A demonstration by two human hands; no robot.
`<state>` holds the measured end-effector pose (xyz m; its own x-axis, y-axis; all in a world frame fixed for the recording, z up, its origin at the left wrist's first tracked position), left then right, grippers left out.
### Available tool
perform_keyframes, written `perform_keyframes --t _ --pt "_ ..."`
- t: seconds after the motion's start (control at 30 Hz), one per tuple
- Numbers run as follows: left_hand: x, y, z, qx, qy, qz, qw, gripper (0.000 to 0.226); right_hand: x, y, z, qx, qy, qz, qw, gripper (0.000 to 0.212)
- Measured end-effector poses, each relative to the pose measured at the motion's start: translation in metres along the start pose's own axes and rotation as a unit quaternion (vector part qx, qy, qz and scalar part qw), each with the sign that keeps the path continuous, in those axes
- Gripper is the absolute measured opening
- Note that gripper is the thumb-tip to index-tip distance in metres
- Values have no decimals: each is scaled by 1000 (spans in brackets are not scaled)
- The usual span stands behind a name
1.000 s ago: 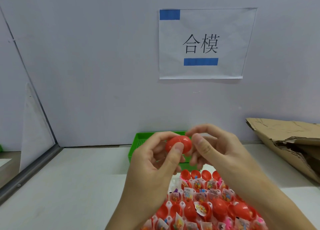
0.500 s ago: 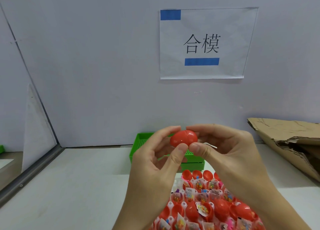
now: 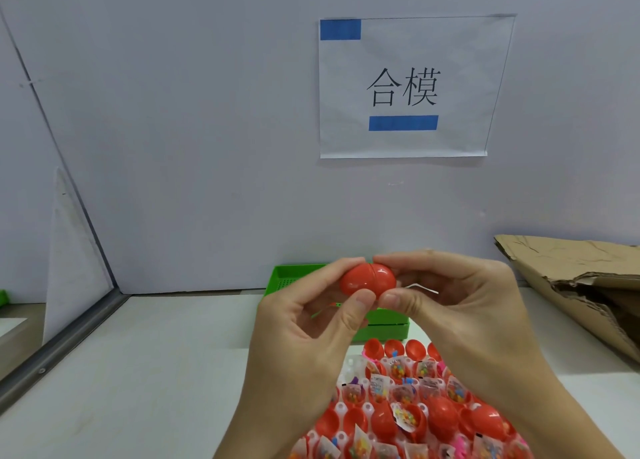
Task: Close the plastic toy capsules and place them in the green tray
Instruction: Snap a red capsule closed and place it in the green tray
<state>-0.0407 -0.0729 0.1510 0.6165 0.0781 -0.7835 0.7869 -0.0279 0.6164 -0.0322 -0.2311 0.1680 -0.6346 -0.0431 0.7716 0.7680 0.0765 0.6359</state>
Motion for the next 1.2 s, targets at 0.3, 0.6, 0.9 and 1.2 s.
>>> perform_keyframes --t 0.3,0.6,0.9,1.2 --pt "1 1 -2 5 6 -4 1000 27 1 0 1 -7 -17 -6 1000 24" --pt "5 1 0 4 36 -13 999 31 0 0 -1 4 -66 -21 998 24" --pt "3 2 3 8 92 8 996 27 -10 0 -2 12 -81 -12 997 30" --pt "6 2 4 14 141 14 990 28 -13 0 -3 36 -129 -4 991 20"
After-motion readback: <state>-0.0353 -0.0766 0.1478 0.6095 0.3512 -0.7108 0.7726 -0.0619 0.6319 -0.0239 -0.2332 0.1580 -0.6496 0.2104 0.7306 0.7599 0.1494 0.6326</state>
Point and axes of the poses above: each hand's wrist, its own y-axis towards the middle knuckle, its own z-axis out of the palm, x = y × z, the point moved 3 cm from there along y, towards the middle knuckle, and after that the axes turned 4 degrees about y, right-handed, at the moved point
